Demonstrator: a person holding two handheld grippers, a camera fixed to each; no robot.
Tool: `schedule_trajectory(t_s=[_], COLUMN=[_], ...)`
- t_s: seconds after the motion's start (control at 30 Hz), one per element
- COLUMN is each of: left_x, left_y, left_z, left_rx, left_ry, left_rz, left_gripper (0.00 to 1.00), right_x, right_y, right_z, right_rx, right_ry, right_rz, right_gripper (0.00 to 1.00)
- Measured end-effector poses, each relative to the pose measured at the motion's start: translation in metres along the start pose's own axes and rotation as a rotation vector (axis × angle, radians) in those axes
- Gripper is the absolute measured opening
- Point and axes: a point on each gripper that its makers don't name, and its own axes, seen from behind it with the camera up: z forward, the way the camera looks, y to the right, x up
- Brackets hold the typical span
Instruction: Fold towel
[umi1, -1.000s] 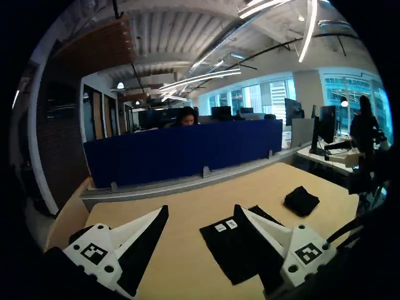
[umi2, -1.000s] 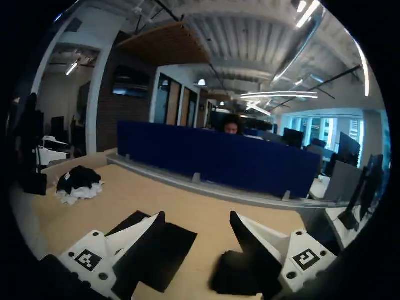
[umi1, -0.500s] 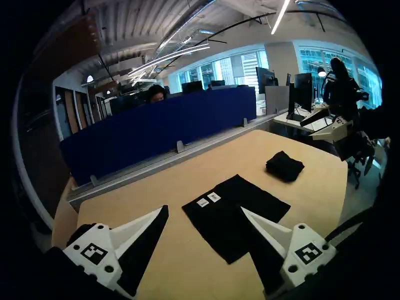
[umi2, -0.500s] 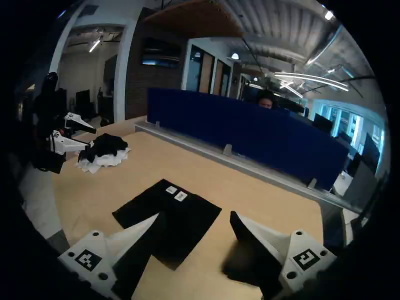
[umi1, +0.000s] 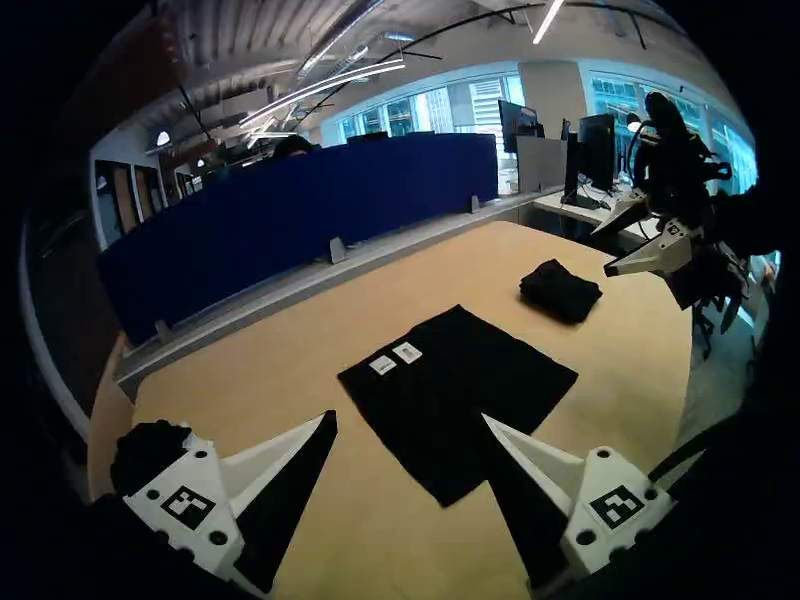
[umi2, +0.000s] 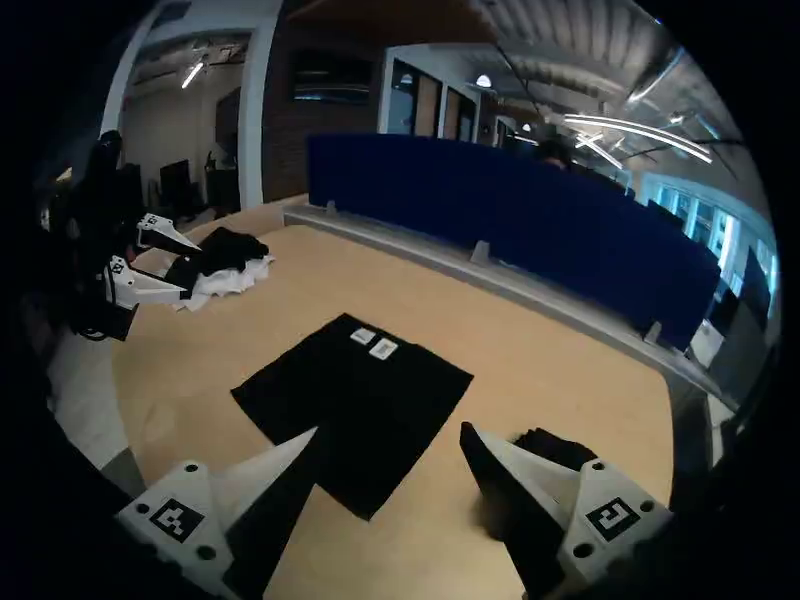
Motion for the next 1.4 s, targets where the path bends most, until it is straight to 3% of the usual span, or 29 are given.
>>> schedule_trajectory(t_s=[0.4, 0.77, 1.1, 1.4], left_x=[-0.055, -0.1, -0.138, -0.157], left_y=[0.024, 0.044, 0.056, 0.061], left_z=[0.036, 0.062, 0.081, 0.094], left_rx=[-0.05, -0.098, -0.131, -0.159], left_ry=[-0.077, -0.145, -0.209, -0.255], left_rz=[-0.007, -0.001, 0.021, 0.022], left_gripper=[0.97, 0.97, 0.97, 0.97], right_x=[-0.055, -0.097, -0.132, -0.156], right_y=[-0.012, -0.019, -0.028, -0.032], right_z=[0.038, 0.061, 0.077, 0.086], right_rx=[0.027, 0.047, 0.063, 0.076], right_ry=[-0.082, -0.138, -0.187, -0.226], right_rz=[-0.011, -0.016, -0.03, -0.03], right_gripper=[1.0, 1.0, 1.0, 1.0])
